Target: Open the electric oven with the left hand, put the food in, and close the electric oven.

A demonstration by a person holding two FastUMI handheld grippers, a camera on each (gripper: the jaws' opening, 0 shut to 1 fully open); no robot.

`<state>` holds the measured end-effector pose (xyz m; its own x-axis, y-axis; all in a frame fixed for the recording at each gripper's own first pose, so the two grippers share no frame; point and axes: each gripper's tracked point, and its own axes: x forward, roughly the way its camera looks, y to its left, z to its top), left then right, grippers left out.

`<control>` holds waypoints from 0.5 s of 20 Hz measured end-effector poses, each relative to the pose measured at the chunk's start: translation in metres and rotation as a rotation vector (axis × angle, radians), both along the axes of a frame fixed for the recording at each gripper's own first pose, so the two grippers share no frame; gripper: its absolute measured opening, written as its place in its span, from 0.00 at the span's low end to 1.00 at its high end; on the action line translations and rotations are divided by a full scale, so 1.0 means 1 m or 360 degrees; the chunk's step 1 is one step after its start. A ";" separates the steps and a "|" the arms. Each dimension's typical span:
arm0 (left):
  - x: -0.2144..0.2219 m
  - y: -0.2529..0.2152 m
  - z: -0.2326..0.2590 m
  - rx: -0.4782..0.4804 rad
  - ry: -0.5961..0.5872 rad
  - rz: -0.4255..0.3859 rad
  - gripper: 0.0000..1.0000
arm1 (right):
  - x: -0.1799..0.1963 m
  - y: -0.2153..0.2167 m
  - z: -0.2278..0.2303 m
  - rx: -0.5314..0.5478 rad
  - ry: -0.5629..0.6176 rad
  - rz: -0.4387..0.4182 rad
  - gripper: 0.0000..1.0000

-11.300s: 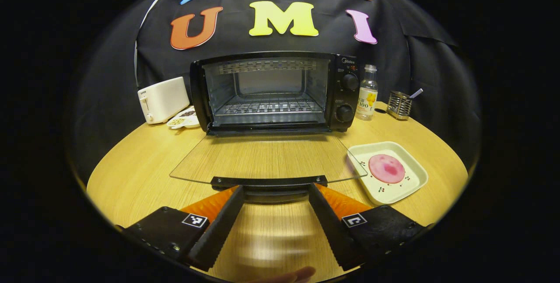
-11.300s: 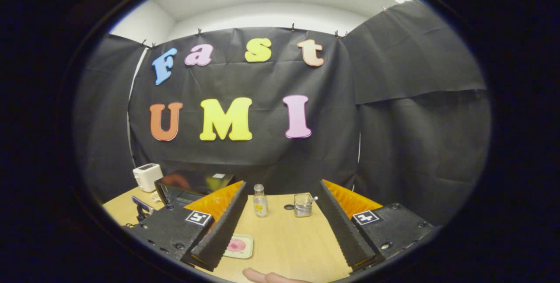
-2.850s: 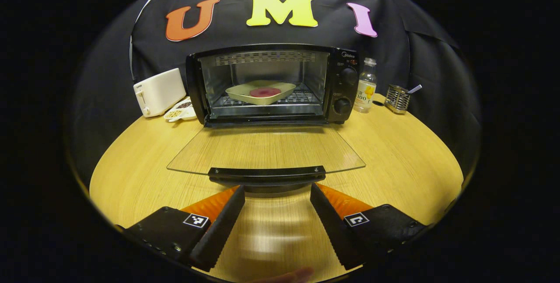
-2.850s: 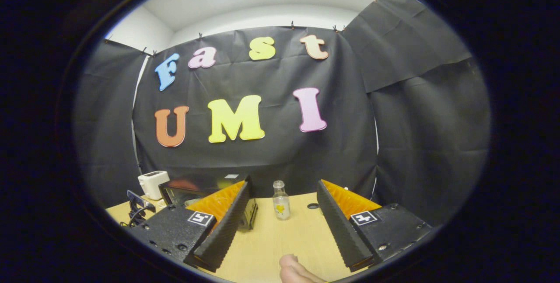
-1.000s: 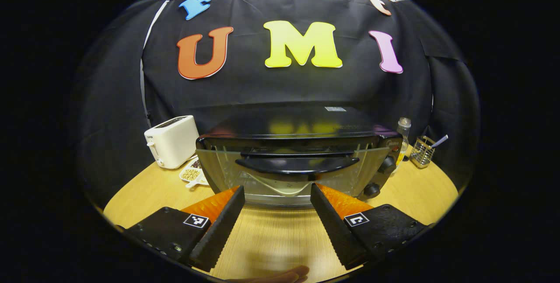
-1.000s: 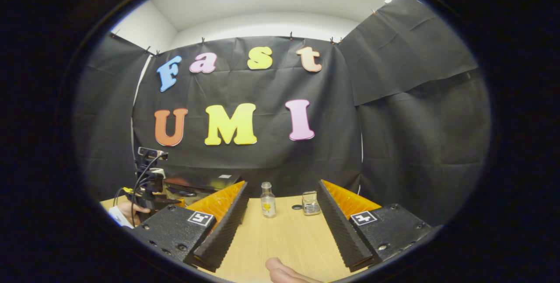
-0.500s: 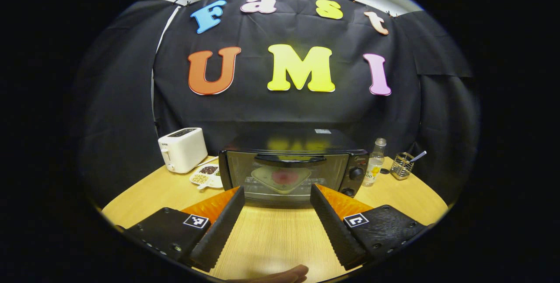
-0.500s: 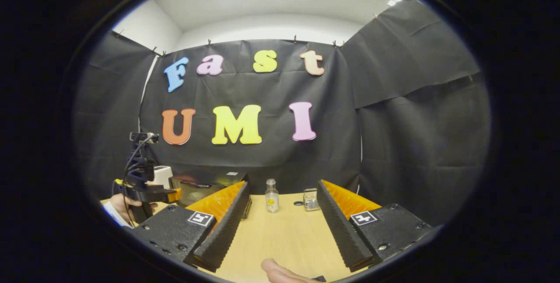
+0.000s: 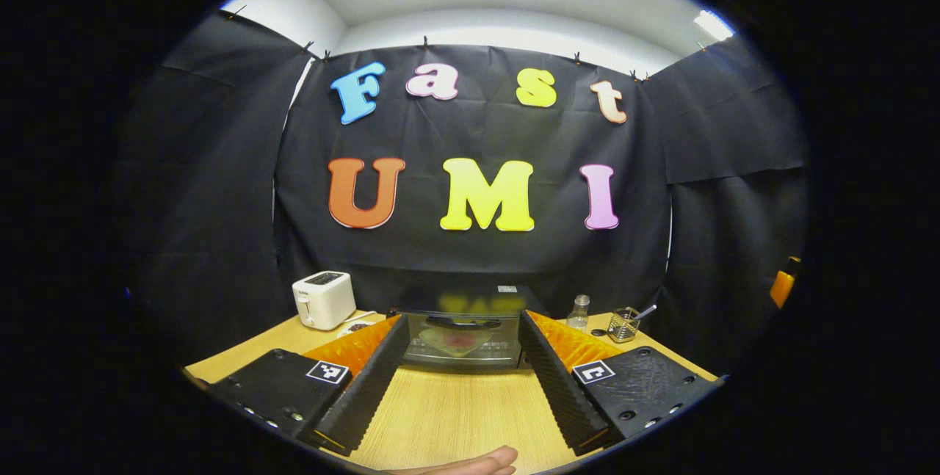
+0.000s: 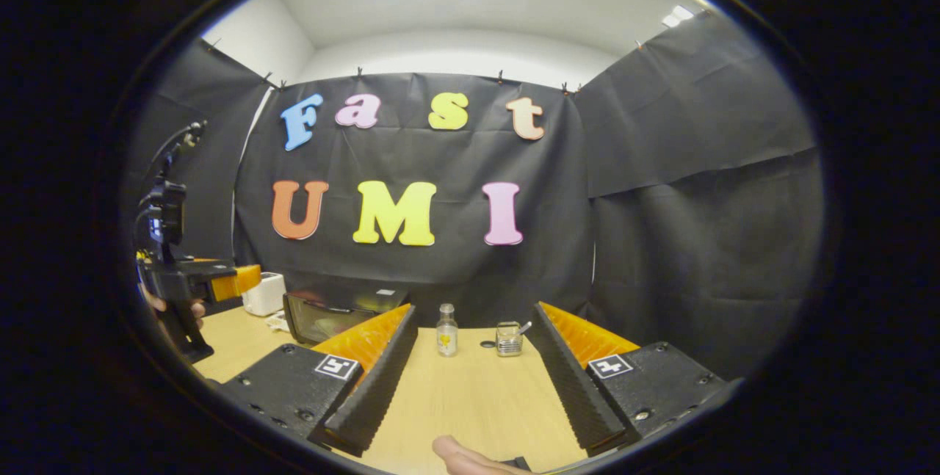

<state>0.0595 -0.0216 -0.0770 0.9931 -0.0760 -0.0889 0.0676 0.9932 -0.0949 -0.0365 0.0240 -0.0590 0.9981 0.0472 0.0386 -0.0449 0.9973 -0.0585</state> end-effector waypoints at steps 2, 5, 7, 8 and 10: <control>-0.021 -0.003 0.018 -0.0009 -0.0052 -0.0009 0.95 | 0.000 -0.003 0.002 0.0020 0.0040 -0.0011 0.96; -0.053 -0.005 0.034 -0.0012 -0.0149 0.0002 0.95 | -0.003 -0.004 -0.004 0.0072 0.0130 0.0006 0.96; -0.074 -0.004 0.032 -0.0003 -0.0176 0.0019 0.94 | -0.006 -0.007 -0.006 0.0082 0.0136 0.0010 0.96; -0.082 -0.003 0.027 0.0000 -0.0173 0.0030 0.95 | -0.007 -0.010 -0.009 0.0075 0.0140 0.0011 0.96; -0.096 -0.001 0.022 0.0005 -0.0176 0.0056 0.95 | -0.012 -0.011 -0.016 0.0074 0.0164 0.0025 0.99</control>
